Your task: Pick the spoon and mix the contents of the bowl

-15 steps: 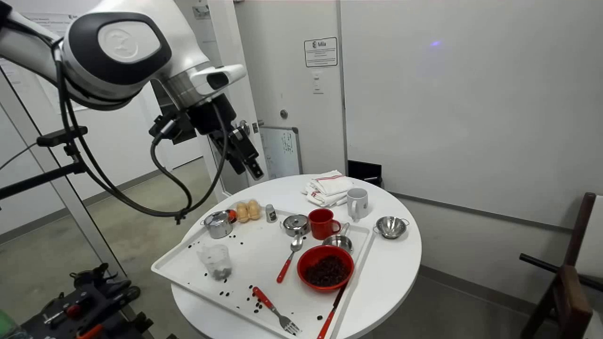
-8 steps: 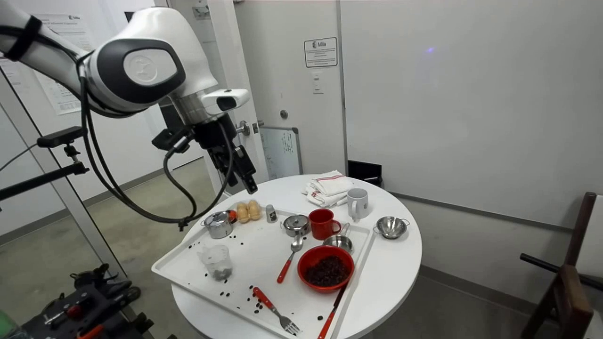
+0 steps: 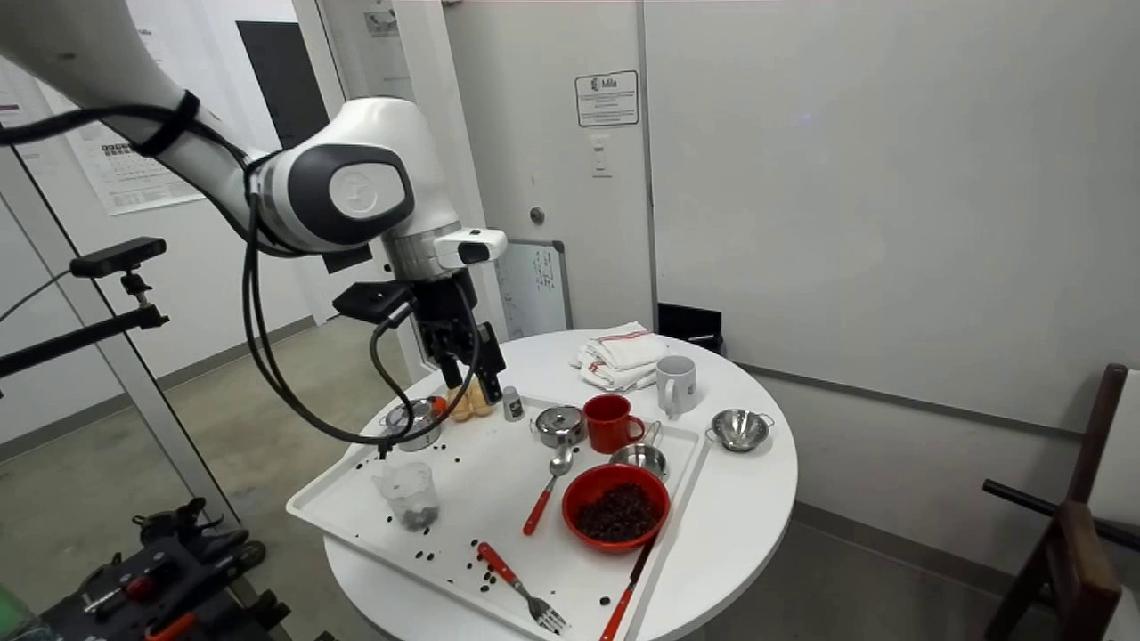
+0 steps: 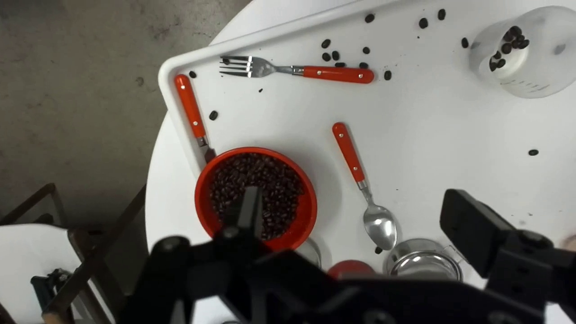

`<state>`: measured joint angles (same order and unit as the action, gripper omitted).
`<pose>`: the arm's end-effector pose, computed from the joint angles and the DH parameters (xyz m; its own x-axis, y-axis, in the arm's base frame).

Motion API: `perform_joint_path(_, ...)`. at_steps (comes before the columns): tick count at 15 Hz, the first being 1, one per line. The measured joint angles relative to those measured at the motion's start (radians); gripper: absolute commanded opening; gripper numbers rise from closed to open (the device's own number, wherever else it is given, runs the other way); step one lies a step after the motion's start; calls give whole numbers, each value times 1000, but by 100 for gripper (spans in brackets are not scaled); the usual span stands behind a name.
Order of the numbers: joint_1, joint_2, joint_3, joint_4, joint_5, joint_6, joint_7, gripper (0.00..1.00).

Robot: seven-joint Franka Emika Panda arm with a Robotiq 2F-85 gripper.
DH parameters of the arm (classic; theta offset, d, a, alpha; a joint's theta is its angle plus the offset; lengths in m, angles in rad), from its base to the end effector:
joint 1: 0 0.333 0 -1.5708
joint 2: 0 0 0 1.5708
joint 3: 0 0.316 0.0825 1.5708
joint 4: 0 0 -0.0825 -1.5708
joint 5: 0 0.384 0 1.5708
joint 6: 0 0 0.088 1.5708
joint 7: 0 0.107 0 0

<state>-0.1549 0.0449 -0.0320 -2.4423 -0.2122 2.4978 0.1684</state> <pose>0.4766 -0.0889 0.2844 0.9828 -0.1835 0.0212 -0.1847 -0.9744 0.1279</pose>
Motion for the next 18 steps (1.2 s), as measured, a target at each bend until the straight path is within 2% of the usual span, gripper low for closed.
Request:
perform_joint_path(5,11,145,-13,59,54,23,-64,100)
perform_joint_path(11,11,254,-24,59,79,195,-150,100)
perform_joint_path(18,1,335,12,72,152,266,-279,100)
